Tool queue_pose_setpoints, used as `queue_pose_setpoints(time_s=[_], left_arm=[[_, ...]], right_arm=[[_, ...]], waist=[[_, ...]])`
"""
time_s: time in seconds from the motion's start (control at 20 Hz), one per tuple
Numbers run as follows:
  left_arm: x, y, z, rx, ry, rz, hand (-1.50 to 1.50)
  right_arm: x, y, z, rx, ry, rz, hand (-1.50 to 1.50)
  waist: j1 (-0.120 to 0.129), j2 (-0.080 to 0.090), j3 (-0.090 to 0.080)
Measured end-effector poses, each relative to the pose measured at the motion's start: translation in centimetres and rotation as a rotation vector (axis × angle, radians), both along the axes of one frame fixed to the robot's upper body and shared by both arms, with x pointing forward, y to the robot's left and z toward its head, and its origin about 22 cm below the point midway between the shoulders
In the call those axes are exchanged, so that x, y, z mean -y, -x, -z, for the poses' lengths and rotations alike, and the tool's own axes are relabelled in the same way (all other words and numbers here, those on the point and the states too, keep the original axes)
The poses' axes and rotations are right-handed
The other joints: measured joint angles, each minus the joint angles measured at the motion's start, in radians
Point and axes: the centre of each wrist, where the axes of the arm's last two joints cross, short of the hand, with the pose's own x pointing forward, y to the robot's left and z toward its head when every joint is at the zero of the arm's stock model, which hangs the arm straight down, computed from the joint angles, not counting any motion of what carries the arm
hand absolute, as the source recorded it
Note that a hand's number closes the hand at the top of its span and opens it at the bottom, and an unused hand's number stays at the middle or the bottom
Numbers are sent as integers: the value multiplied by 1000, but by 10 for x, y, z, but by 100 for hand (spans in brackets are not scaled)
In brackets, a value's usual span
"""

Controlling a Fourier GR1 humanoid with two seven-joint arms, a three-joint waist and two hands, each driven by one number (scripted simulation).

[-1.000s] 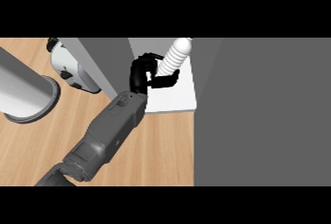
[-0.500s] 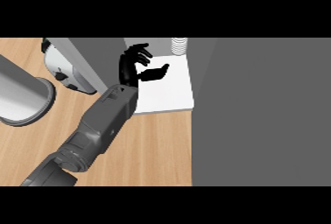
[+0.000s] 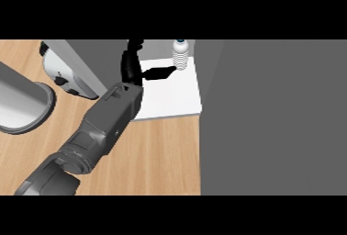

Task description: Pick up the bottled water, place it into the cabinet and close the cabinet

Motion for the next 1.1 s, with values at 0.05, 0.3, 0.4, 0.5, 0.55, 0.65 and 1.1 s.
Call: queue_pose_setpoints(time_s=[0.05, 0.3, 0.4, 0.5, 0.55, 0.65, 1.1], left_arm=[[-1, -2, -4, 4, 0, 16, -150], [10, -6, -18, 72, 80, 117, -150], [16, -5, -21, 110, 133, 162, -150], [21, -6, -25, 139, 175, 209, -150], [22, -6, -27, 151, 193, 233, -150], [27, -5, -27, 169, 222, 266, -150], [37, 5, -19, 183, 294, 340, -150]], right_arm=[[-1, 0, 0, 1, -7, -9, -150], [-1, 2, 1, -6, -16, -21, -150], [-1, 4, 2, -5, -24, -24, -150], [-1, 5, 2, -7, -27, -24, -150], [-3, 5, 2, -9, -33, -24, -150], [-2, 7, 2, -15, -33, -28, -150], [-6, 2, 2, -33, -48, -13, -150]], waist=[[-2, 1, 0], [2, -2, -1], [8, -6, 0], [17, -9, 0], [22, -11, 0], [28, -14, 0], [65, -32, 1]])
